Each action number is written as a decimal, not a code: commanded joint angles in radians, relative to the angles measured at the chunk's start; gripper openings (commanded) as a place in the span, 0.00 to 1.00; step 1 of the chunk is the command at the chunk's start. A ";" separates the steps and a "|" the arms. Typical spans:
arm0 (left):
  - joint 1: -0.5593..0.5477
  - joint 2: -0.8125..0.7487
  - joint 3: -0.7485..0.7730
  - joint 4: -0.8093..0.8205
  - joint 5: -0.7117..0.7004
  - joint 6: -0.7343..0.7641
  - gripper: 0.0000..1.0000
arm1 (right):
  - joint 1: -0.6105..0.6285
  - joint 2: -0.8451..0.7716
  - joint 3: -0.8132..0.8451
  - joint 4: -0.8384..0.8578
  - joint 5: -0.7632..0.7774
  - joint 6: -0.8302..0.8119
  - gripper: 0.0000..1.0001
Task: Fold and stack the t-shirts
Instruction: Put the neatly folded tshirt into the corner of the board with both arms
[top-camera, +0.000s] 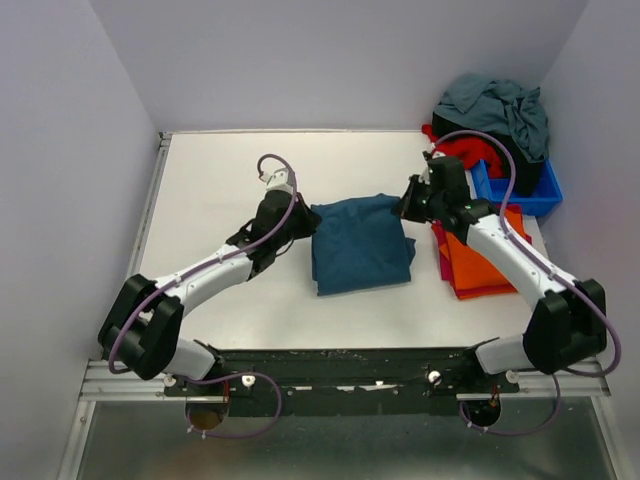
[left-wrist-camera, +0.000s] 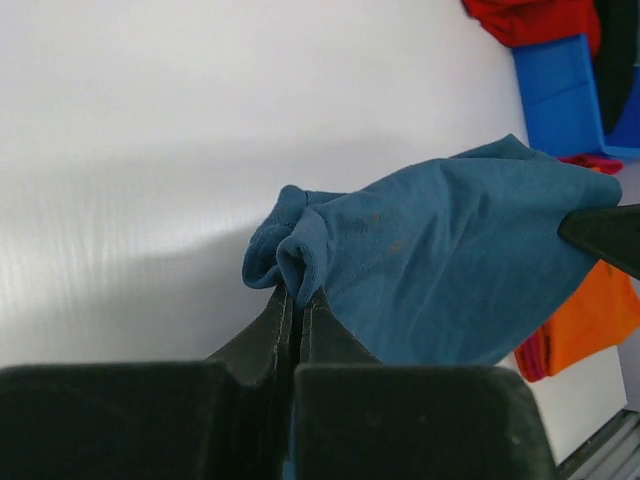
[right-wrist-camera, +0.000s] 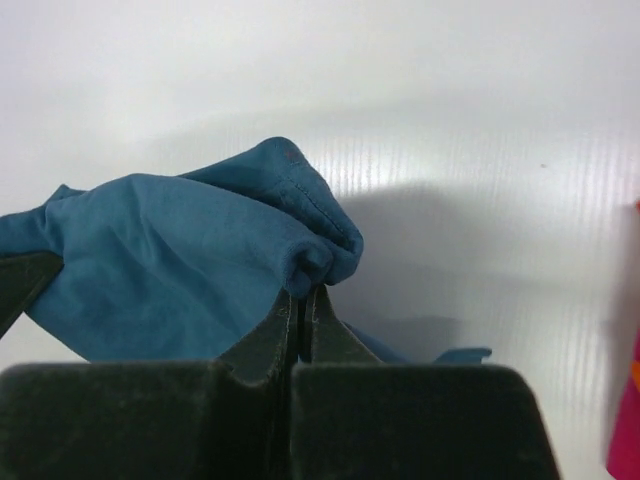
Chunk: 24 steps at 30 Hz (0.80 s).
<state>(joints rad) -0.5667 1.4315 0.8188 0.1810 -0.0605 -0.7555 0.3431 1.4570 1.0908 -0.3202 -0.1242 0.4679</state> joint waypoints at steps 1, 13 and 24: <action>-0.096 -0.065 0.055 -0.049 -0.071 0.012 0.00 | -0.013 -0.145 -0.002 -0.138 0.158 -0.017 0.01; -0.380 0.064 0.308 -0.065 -0.150 0.019 0.00 | -0.260 -0.425 0.093 -0.407 0.405 -0.020 0.01; -0.594 0.335 0.597 -0.037 -0.187 0.013 0.00 | -0.557 -0.443 0.152 -0.457 0.563 -0.026 0.01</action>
<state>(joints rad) -1.1126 1.6951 1.3331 0.1436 -0.2089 -0.7528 -0.1036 1.0126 1.1904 -0.7685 0.3283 0.4496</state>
